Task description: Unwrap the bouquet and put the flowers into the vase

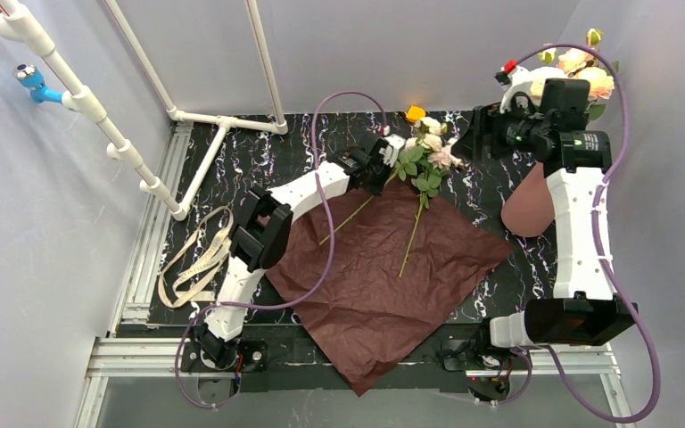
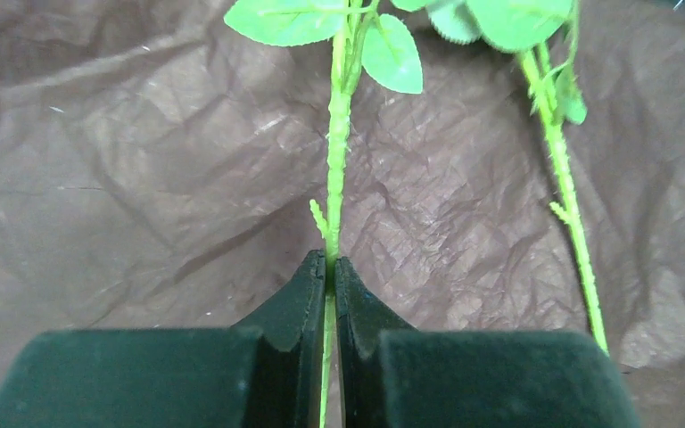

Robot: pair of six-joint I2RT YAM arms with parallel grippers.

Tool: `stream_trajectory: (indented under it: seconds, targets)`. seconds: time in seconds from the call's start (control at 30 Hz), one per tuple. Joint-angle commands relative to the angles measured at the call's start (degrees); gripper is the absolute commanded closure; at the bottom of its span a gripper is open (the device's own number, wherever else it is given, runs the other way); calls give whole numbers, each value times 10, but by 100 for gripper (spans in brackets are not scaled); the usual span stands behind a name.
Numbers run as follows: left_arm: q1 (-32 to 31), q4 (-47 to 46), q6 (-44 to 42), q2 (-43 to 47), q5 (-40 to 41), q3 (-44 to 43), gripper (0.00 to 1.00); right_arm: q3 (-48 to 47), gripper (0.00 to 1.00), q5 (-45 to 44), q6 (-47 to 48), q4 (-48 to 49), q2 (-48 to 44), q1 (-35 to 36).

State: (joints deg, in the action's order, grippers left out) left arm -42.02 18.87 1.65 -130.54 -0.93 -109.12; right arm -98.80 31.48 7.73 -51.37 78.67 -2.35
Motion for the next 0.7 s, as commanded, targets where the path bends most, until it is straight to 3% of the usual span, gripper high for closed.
stream_trajectory:
  seconds: [0.0, 0.27, 0.67]
  targets:
    - [17, -34, 54, 108, -16, 5, 100, -13, 18, -11, -12, 38, 10, 42]
    - [54, -124, 112, 220, 1, 97, 100, 22, 18, -17, -79, 146, 15, 89]
    - [70, -224, 96, 362, 16, 159, 100, -18, 20, -65, -242, 303, 96, 172]
